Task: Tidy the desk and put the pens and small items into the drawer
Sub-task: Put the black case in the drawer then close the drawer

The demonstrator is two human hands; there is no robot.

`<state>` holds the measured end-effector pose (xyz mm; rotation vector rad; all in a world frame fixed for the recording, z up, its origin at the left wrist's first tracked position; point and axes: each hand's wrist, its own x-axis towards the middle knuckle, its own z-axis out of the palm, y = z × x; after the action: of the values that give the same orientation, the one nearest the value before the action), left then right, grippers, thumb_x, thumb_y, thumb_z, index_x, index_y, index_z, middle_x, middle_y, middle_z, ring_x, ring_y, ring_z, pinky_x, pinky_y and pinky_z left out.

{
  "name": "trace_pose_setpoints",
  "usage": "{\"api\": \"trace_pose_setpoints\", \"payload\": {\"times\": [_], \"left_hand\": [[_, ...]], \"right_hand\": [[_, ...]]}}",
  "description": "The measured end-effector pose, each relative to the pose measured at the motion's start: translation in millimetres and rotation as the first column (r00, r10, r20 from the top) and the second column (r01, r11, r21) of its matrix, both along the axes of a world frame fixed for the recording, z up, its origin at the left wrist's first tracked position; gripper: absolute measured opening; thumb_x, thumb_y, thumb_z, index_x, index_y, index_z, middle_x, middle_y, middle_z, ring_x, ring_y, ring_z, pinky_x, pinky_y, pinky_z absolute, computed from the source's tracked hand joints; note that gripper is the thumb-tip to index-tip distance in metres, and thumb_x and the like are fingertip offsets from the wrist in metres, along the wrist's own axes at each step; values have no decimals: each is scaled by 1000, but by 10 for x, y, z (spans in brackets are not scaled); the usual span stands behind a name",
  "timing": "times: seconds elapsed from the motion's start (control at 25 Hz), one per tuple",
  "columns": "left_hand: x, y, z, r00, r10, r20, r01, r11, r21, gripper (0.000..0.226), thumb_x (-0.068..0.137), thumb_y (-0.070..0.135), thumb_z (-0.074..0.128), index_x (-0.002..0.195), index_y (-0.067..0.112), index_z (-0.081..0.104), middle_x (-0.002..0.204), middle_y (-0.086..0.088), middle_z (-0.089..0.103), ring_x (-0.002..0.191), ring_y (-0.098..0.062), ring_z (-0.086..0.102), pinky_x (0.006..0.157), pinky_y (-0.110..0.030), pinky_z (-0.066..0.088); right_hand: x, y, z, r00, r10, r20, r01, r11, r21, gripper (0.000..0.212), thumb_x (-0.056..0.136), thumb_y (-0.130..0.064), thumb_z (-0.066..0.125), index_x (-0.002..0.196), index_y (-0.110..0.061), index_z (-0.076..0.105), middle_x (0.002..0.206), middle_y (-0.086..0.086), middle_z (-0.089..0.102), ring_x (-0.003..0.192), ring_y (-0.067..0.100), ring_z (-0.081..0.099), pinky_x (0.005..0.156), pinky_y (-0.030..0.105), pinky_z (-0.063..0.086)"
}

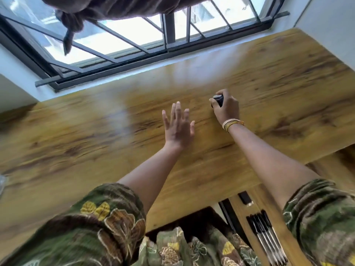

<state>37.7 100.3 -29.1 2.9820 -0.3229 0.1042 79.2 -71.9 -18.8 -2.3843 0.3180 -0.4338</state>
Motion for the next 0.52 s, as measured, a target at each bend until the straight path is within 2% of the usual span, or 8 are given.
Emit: {"api": "trace_pose_setpoints", "payload": {"times": [0.08, 0.16, 0.24, 0.28, 0.36, 0.52], "left_hand": [[-321, 33, 4, 1000, 2, -3, -2, 999, -49, 39, 93, 34, 52, 127, 15, 53, 157, -17, 21, 148, -31, 14, 115, -59, 4], [-639, 60, -31, 1000, 0, 0, 0, 997, -72, 35, 92, 33, 54, 121, 15, 56, 158, -15, 18, 149, -30, 11, 115, -60, 4], [-952, 71, -47, 1000, -23, 9, 24, 997, -74, 34, 92, 34, 55, 120, 16, 57, 159, -14, 17, 149, -29, 11, 115, -60, 5], [-1105, 73, -50, 999, -33, 14, 34, 996, -80, 34, 92, 34, 55, 121, 17, 57, 159, -13, 17, 149, -29, 12, 115, -60, 5], [-1453, 61, -51, 998, -53, 20, 54, 993, -102, 37, 92, 36, 53, 124, 17, 56, 159, -12, 17, 149, -27, 12, 115, -60, 5], [-2102, -97, -3, 990, -129, -63, 118, 981, -151, 45, 96, 36, 46, 136, 16, 48, 161, -10, 11, 150, -24, 5, 116, -58, 1]], "right_hand": [[-278, 55, -18, 997, -52, -51, 60, 984, 170, 34, 89, -22, 58, 119, -6, 56, 112, 16, 67, 103, 36, 62, 88, 34, 45], [-553, 50, -35, 988, -103, -112, 135, 931, 339, 42, 84, -28, 52, 122, -10, 52, 116, 14, 65, 100, 37, 65, 91, 43, 50], [-914, 59, -50, 985, -106, -134, 155, 887, 435, 35, 85, -27, 50, 117, -13, 49, 110, 12, 64, 82, 32, 69, 79, 47, 57], [-1111, 74, -17, 987, -92, -135, 145, 869, 473, 26, 88, -21, 52, 113, -13, 47, 105, 10, 63, 70, 26, 69, 70, 41, 59], [-1488, 81, 29, 987, -74, -142, 135, 860, 492, 23, 90, -15, 57, 111, -10, 49, 100, 9, 63, 53, 13, 66, 52, 28, 56], [-2252, -66, 44, 990, -102, -96, 135, 880, 455, 26, 83, -20, 69, 105, -11, 59, 83, 4, 68, 44, 5, 62, 44, 21, 52]]}}
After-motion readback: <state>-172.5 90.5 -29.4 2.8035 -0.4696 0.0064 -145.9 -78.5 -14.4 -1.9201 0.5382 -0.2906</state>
